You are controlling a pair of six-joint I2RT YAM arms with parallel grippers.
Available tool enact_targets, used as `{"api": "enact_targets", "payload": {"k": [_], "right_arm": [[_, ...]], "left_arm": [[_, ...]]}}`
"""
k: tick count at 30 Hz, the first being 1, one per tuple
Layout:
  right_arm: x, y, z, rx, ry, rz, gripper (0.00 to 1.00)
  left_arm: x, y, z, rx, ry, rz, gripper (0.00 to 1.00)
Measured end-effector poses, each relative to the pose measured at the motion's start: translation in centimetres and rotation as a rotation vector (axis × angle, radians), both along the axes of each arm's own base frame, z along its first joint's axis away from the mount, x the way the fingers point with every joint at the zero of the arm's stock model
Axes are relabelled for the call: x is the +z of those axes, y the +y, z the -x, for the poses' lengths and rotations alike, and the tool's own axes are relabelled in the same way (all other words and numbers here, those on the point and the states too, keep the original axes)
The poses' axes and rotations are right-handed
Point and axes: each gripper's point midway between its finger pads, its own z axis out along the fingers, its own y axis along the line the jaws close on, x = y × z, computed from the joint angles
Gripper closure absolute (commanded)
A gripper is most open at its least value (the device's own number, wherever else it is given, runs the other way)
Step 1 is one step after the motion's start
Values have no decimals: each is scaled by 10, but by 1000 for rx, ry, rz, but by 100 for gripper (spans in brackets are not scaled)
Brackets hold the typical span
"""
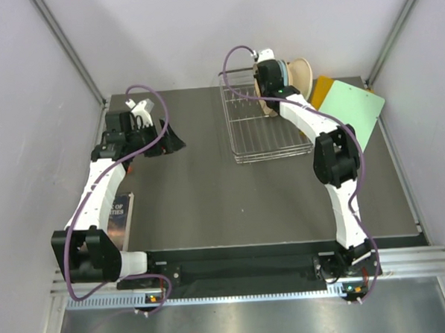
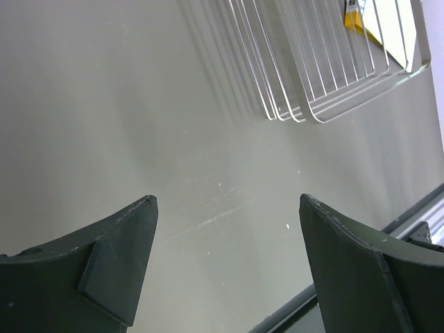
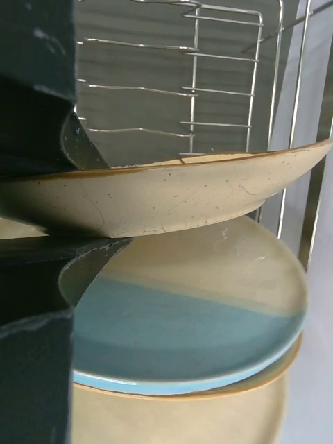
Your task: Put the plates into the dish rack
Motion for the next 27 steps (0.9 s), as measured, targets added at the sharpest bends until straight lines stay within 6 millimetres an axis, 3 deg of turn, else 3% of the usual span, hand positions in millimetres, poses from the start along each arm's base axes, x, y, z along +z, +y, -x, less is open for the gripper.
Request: {"api": "enact_targets", "payload": {"k": [8,9,12,13,14,16,20,27], "right_arm": [[-12,-3,8,-115,32,-131,100],[-12,-3,9,-125,32,-142,96],[-12,-3,9,-135,26,-147,63],[-11,-1,9,-130,24,-146,48],[-10,0,9,-125,16,-138,43],[1,6,4,-104,-31,-117,35],[18,17,1,-74,-95,-77,29],[59,6,16,-45,-138,-18,22]], "left_arm": [[-5,-2,8,-4,20,16,12],[-4,-2,9,-3,17,18,12],[0,-2,10,-2,8,21,12],[1,-3,11,-3,6,23,12],[1,-3,11,-2,5,24,12],[1,-3,11,-2,6,25,11],[1,-3,11,-2,6,25,11],[6,-1,15,-11,-41,9,7]]}}
